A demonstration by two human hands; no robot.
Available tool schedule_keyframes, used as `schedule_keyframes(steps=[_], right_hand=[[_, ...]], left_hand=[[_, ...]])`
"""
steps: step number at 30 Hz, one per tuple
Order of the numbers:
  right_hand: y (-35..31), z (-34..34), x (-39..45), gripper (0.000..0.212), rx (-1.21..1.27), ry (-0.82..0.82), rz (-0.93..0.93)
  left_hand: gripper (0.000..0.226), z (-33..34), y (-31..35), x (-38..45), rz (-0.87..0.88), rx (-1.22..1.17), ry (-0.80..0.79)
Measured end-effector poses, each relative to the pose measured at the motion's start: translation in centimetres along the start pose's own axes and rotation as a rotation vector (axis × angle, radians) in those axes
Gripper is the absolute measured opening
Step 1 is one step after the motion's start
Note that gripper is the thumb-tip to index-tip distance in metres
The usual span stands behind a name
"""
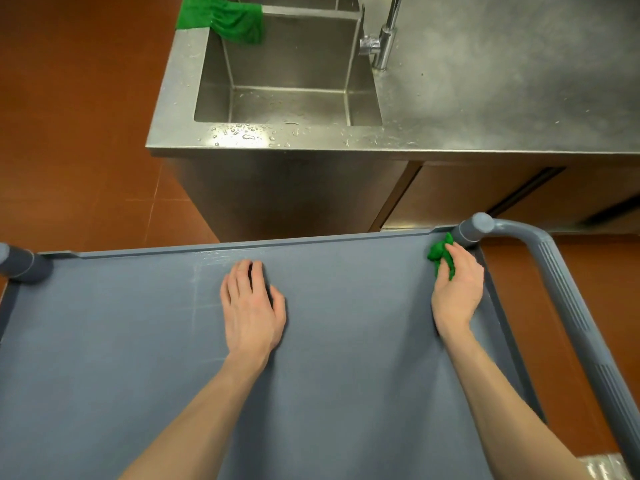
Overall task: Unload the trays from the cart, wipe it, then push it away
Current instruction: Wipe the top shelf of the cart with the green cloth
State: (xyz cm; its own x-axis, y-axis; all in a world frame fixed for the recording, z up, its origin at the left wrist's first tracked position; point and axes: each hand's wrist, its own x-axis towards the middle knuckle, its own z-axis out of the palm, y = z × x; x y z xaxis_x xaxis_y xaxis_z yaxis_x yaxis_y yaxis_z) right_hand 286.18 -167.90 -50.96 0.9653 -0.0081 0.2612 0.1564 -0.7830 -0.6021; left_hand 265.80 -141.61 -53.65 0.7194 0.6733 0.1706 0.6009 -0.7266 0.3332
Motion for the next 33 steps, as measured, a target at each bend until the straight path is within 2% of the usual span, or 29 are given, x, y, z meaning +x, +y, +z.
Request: schedule_keyframes(steps=[2,9,15,20,22,24,28,31,33], right_hand=[[-1.8,1.3,-0.8,0.032,0.026,0.006,0.004],[-10.9,7.6,-5.9,0.034,0.219,-0.129,-0.196],[-16.8,10.9,-9.6,0.039,0.232,-0.328,-0.322],[-19.6,12.3,-10.9,0.041,0.213,-0.37,-0.448],[-19.7,12.5,-11.1,0.041,0.195,-0.353,-0.46],[-19.8,12.6,-11.4,0.04,0.189,-0.336,-0.436],[-21.4,13.4,-13.2,0.036,0.193,-0.262,-0.32],[-23.4,14.4,-14.8,0.034,0.201,-0.176,-0.243],[-24.8,15.2,-16.1,0.033,0.2,-0.146,-0.237]], left_hand=[[0.051,-0.2,0.1,0.0,0.0,0.012,-0.005],[0.052,-0.4,-0.3,0.7,0.008,-0.015,0.002],[0.06,-1.1,-0.9,1.3,-0.013,-0.162,-0.015],[0.063,-2.8,-2.0,1.7,0.013,-0.361,-0.079],[0.058,-3.9,-3.7,1.7,0.015,-0.441,-0.128],[0.051,-5.2,-6.9,1.7,0.039,-0.414,-0.133],[0.039,-8.0,-15.9,2.4,0.168,-0.151,-0.035],[0.033,-9.4,-22.1,2.5,0.13,-0.136,0.075],[0.035,-9.7,-23.6,2.0,0.082,-0.181,0.097]])
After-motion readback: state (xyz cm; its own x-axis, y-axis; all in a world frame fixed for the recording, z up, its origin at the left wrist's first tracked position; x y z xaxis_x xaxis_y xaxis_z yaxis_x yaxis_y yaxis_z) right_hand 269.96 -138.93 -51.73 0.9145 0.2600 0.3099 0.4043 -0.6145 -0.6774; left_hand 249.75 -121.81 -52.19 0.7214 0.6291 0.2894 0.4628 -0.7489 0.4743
